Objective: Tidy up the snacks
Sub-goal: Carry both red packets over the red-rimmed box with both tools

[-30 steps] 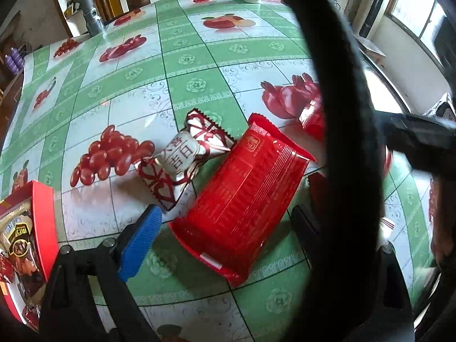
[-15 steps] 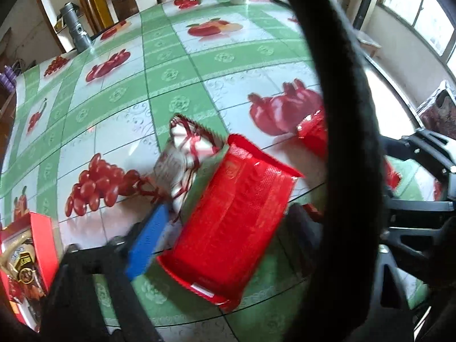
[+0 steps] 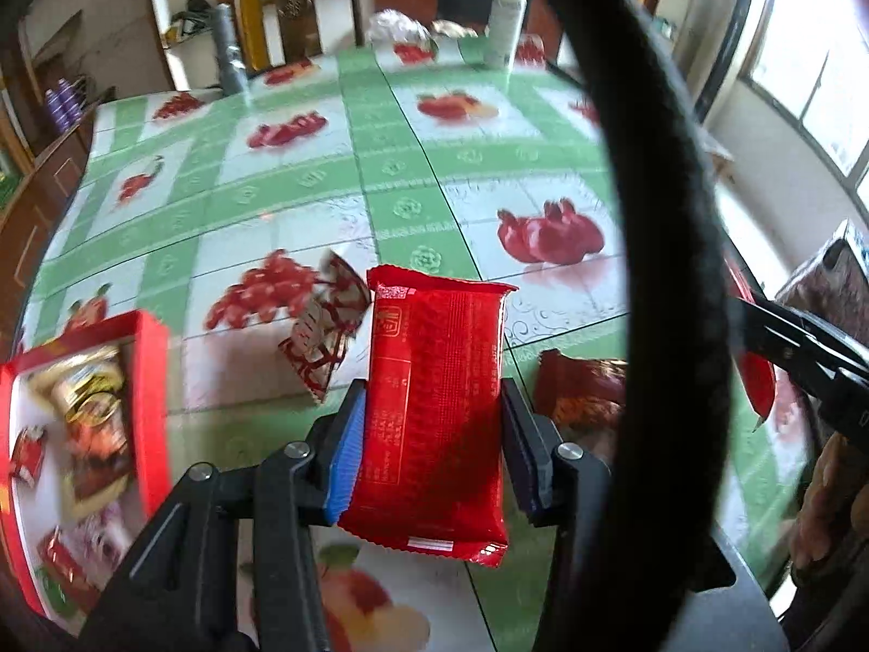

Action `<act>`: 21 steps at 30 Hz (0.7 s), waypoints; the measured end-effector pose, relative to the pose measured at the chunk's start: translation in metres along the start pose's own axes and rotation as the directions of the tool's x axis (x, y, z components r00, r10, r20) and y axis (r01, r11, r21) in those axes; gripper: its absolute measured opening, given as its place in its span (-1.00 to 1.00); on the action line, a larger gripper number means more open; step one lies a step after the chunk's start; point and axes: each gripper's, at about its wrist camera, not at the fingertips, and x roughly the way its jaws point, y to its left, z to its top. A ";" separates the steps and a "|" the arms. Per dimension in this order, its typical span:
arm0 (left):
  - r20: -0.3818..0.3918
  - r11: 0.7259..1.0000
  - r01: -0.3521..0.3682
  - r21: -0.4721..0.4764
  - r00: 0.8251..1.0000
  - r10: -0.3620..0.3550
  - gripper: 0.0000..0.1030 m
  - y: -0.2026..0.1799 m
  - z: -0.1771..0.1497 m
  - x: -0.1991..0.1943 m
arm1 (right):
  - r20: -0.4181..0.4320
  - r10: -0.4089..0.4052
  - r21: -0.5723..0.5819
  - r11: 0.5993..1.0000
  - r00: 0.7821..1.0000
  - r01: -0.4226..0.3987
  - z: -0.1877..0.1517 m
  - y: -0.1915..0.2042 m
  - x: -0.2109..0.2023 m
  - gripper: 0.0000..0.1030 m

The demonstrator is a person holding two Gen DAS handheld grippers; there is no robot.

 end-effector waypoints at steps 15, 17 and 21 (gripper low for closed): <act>0.130 0.973 -0.061 -0.221 0.987 0.091 -0.07 0.042 -0.062 -0.091 | -0.005 0.168 -0.062 0.984 0.986 -0.168 -0.038 0.061 -0.022 -0.05; 0.136 0.961 -0.129 -0.243 0.977 0.166 -0.07 0.046 -0.068 -0.097 | -0.011 0.183 -0.070 0.981 0.983 -0.183 -0.041 0.068 -0.021 -0.05; 0.144 0.939 -0.201 -0.278 0.958 0.247 -0.07 0.055 -0.075 -0.104 | -0.014 0.201 -0.089 0.975 0.979 -0.201 -0.046 0.079 -0.023 -0.05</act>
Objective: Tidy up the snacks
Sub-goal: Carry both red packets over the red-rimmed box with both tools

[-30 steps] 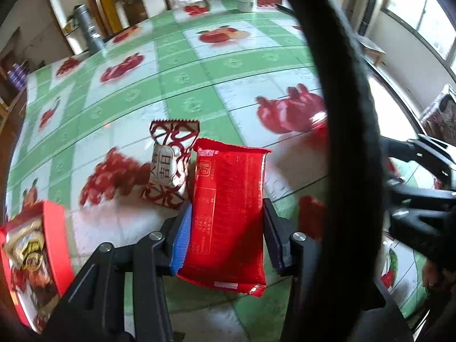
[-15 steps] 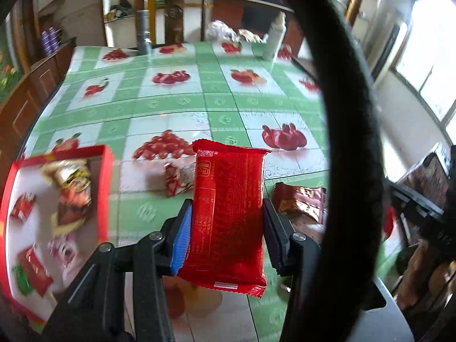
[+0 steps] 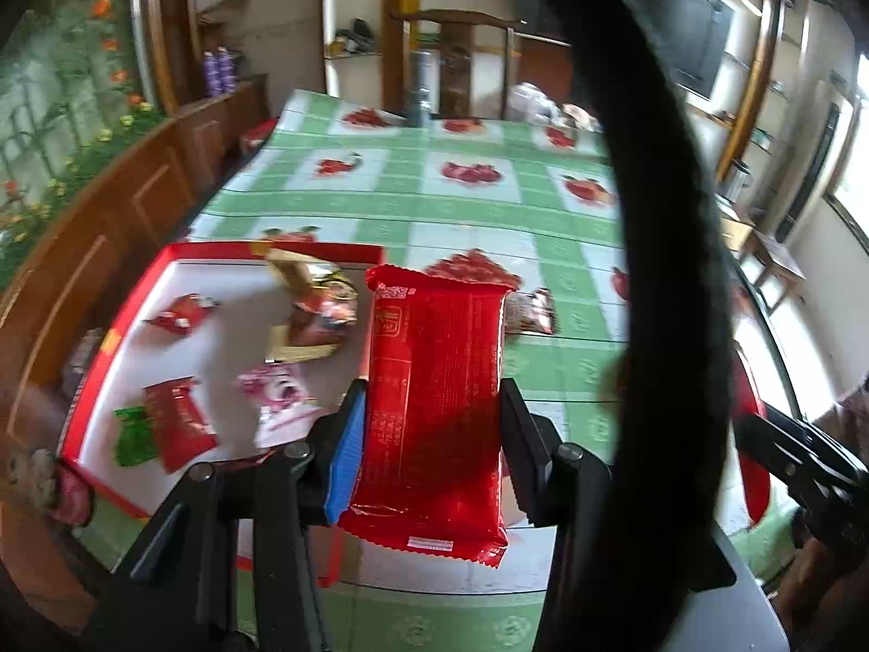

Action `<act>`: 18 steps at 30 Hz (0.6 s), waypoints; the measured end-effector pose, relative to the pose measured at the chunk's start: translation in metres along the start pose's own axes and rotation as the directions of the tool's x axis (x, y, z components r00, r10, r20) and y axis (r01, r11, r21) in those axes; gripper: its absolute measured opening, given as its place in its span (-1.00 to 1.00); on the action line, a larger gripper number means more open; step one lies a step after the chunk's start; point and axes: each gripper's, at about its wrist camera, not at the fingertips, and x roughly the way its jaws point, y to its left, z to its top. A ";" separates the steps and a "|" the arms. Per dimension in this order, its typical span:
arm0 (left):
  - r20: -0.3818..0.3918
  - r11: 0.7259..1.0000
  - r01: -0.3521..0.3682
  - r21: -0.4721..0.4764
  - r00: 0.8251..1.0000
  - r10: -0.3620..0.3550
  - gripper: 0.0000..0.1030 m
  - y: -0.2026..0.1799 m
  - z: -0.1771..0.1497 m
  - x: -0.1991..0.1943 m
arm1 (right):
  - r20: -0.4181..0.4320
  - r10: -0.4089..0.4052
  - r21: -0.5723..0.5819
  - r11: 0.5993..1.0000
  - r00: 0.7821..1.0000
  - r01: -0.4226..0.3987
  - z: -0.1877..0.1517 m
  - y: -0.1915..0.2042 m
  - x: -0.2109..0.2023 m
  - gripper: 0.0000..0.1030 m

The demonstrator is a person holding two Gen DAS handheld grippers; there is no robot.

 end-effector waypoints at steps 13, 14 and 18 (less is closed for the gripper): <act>0.040 0.992 -0.121 -0.045 0.992 0.123 -0.07 0.024 -0.003 -0.007 | 0.033 0.013 -0.023 1.000 0.999 -0.013 -0.001 0.020 -0.008 -0.05; 0.043 0.991 -0.124 -0.049 0.991 0.126 -0.07 0.025 -0.003 -0.008 | 0.035 0.013 -0.025 1.000 0.999 -0.012 -0.001 0.022 -0.008 -0.05; 0.056 0.987 -0.148 -0.059 0.987 0.151 -0.07 0.030 -0.003 -0.011 | 0.038 0.013 -0.031 0.999 0.999 -0.012 -0.001 0.026 -0.009 -0.05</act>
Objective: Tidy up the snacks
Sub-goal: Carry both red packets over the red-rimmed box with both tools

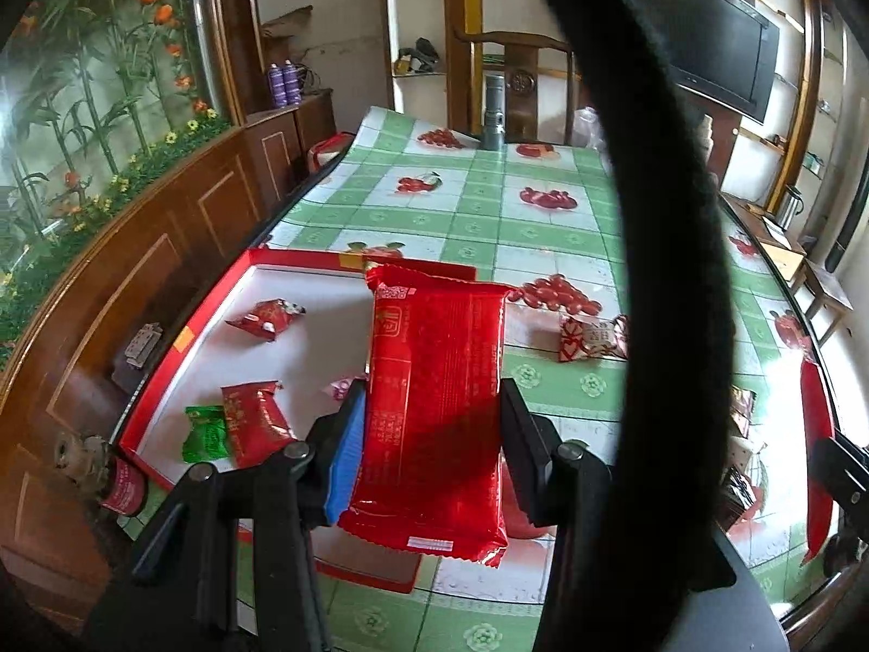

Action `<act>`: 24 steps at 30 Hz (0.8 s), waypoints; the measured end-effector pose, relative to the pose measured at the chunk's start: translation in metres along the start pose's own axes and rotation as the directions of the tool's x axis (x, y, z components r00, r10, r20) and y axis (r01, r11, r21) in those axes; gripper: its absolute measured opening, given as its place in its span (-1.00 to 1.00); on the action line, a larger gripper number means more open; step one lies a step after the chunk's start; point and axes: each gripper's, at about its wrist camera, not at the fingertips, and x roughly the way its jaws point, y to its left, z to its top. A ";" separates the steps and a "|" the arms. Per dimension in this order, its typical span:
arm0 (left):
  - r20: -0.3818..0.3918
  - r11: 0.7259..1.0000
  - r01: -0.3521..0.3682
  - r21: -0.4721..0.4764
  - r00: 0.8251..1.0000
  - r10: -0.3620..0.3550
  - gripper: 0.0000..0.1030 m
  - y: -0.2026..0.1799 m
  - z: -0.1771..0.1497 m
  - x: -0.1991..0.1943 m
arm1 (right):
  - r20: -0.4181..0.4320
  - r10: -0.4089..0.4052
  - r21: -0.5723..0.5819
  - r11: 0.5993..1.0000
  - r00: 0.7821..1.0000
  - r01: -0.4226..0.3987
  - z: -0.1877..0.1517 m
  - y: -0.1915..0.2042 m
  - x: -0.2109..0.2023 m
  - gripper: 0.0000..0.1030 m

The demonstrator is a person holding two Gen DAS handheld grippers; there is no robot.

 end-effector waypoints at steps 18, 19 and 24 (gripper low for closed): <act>0.008 0.996 -0.079 -0.051 0.997 0.080 -0.07 0.032 -0.003 0.003 | -0.047 0.032 -0.032 0.999 0.998 -0.034 -0.006 0.022 0.020 -0.06; 0.006 0.995 -0.082 -0.055 0.997 0.083 -0.07 0.035 -0.003 0.004 | -0.051 0.034 -0.036 0.999 0.998 -0.036 -0.006 0.024 0.021 -0.06; 0.005 0.993 -0.097 -0.073 0.995 0.098 -0.07 0.045 -0.004 0.006 | -0.063 0.042 -0.047 0.998 0.997 -0.045 -0.007 0.031 0.028 -0.06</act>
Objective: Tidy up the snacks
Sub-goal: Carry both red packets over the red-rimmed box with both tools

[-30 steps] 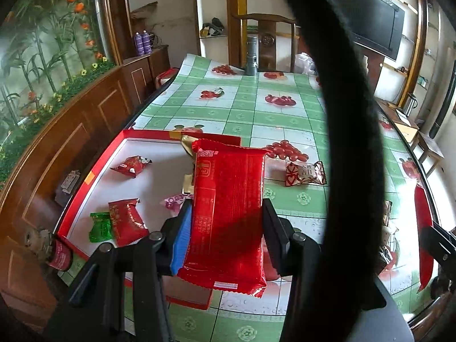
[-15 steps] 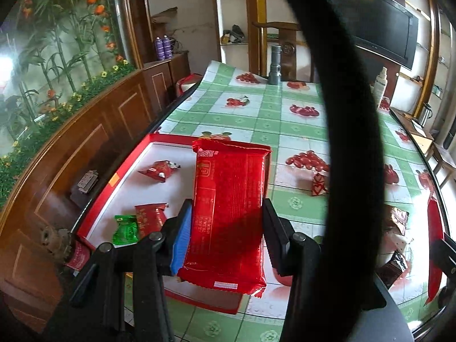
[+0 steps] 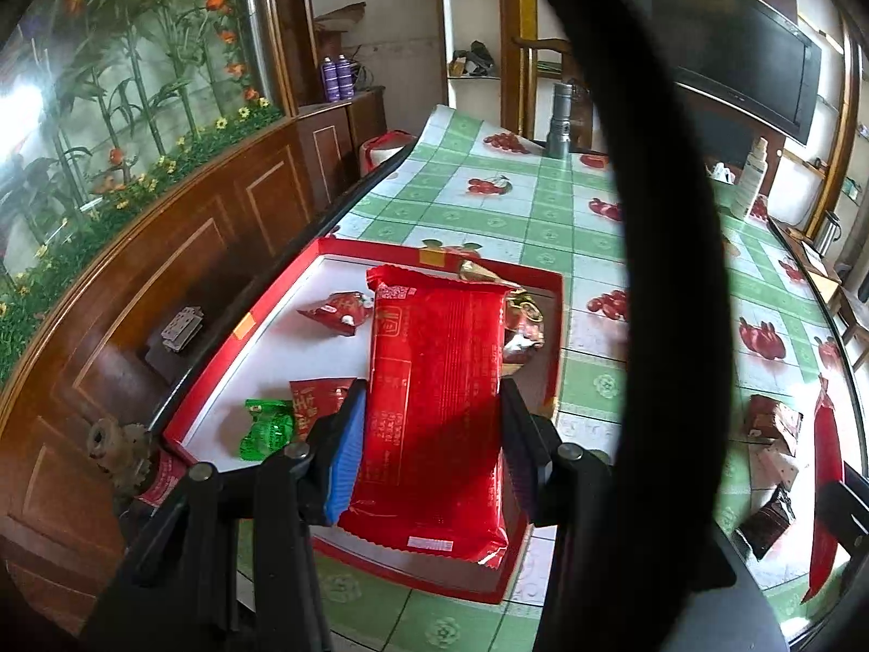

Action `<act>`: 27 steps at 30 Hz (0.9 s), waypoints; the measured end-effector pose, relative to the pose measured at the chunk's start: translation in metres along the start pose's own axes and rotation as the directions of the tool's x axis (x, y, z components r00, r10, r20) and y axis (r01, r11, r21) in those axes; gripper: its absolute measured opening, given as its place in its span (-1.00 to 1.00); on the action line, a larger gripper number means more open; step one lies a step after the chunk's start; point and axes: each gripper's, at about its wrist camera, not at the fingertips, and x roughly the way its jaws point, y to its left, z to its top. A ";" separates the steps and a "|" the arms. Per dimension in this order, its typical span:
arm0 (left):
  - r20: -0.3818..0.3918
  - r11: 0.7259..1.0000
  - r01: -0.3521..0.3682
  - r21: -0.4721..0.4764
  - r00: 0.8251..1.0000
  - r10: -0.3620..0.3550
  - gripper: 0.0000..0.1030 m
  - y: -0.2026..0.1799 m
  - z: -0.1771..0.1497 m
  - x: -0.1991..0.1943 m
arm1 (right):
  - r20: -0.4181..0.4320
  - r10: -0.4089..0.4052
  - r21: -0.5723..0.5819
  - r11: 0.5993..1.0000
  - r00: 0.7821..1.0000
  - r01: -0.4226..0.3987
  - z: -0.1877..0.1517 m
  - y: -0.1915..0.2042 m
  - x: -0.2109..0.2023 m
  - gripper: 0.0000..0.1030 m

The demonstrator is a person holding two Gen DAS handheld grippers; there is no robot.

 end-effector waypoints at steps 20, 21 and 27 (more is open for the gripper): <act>-0.017 0.997 -0.055 -0.049 0.998 0.055 -0.07 0.036 -0.001 0.014 | -0.080 0.030 -0.032 0.999 0.996 -0.033 -0.007 0.022 0.033 -0.06; -0.017 0.997 -0.057 -0.051 0.998 0.056 -0.07 0.036 -0.001 0.015 | -0.084 0.032 -0.033 0.999 0.996 -0.035 -0.007 0.024 0.034 -0.06; -0.023 0.996 -0.066 -0.064 0.998 0.064 -0.07 0.044 -0.002 0.018 | -0.096 0.047 -0.040 0.998 0.994 -0.051 -0.005 0.030 0.040 -0.06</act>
